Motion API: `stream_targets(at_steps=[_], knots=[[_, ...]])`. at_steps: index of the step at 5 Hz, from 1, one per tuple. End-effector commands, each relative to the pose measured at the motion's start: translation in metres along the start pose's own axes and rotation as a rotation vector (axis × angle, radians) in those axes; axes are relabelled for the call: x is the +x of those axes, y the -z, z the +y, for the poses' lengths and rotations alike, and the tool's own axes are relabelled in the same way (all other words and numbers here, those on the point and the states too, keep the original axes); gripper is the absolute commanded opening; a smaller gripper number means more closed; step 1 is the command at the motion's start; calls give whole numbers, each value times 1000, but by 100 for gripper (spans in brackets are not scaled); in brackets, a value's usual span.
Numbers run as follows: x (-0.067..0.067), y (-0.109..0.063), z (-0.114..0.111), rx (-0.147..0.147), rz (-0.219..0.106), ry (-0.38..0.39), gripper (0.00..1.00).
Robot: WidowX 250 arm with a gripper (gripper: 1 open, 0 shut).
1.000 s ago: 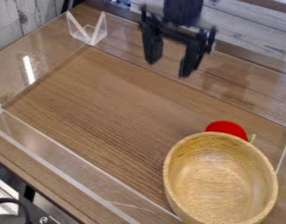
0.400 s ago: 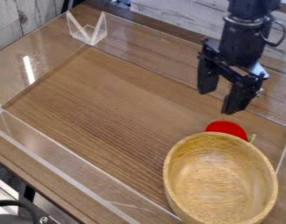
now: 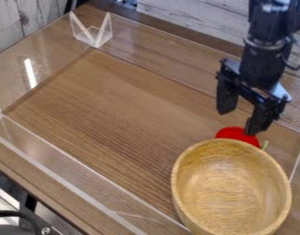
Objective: Move the red object to the left side of the table
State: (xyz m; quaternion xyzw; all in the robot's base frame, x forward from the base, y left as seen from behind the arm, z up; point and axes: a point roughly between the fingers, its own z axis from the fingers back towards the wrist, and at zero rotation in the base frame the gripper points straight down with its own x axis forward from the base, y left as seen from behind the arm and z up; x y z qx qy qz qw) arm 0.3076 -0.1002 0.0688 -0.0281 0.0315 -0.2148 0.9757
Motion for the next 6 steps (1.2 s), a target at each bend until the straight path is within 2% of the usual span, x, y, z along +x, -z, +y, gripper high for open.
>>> stream_targets(at_steps=[1,2,3,5,6], knots=[[12,0,-4,5,-74,-1,100],[12,13,3,4,-92,55,100],[14,18,14,16,-109,70,100],[16,18,13,32,-121,107,100],[20,18,14,39,-128,78,100]])
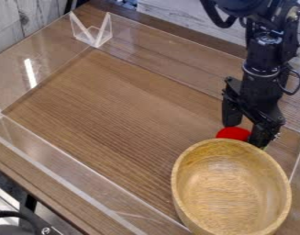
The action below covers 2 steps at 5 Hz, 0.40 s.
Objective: Move the red object to the left side of the table
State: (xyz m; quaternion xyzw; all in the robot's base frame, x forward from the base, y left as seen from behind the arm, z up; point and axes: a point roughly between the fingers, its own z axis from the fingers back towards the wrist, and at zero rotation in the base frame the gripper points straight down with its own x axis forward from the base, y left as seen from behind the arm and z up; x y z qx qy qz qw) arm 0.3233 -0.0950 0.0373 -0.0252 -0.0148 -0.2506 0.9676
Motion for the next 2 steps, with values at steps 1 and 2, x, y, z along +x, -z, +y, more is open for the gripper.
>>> stream_targets(at_steps=[1,2], knots=[[10,-12,3,23,-49,-25,100],[16,-14,7,30,-57,-35,100]])
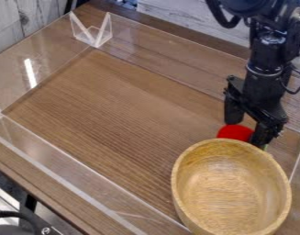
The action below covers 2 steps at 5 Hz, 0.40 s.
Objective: Move the red object to the left side of the table
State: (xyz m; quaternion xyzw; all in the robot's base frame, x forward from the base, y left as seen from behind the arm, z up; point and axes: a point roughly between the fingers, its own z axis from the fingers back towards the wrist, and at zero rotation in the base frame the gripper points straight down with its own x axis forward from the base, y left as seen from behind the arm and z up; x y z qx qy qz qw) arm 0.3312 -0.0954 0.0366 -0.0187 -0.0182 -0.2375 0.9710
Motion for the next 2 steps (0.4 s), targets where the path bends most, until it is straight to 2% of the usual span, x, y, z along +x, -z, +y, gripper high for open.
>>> stream_targets(at_steps=[1,2], knots=[[14,-16,7,17,-60,-31,100],[8,-14,16,15,-66,-27,100]])
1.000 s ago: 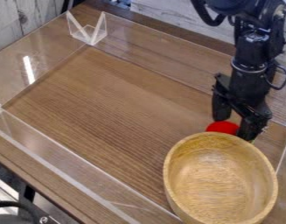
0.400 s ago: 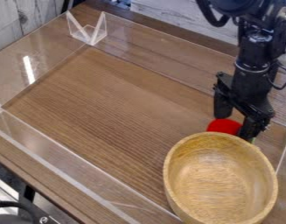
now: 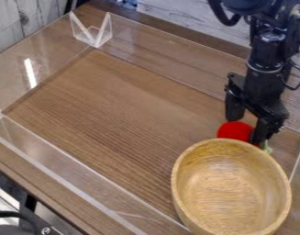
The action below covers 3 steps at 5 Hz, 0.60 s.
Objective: Move the red object to the left side of the table
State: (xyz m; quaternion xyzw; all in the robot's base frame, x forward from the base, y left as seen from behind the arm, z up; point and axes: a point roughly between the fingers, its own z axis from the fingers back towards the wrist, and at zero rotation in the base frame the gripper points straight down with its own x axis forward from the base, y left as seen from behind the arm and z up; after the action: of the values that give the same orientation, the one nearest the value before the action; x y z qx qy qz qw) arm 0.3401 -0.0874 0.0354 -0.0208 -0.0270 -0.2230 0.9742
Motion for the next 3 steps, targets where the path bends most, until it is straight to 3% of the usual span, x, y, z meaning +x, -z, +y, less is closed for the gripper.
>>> stream_targets(at_steps=[1,3], knots=[[0,-12,14,13,-51,13,100],[-1,-20,10,1,-50,148,100]])
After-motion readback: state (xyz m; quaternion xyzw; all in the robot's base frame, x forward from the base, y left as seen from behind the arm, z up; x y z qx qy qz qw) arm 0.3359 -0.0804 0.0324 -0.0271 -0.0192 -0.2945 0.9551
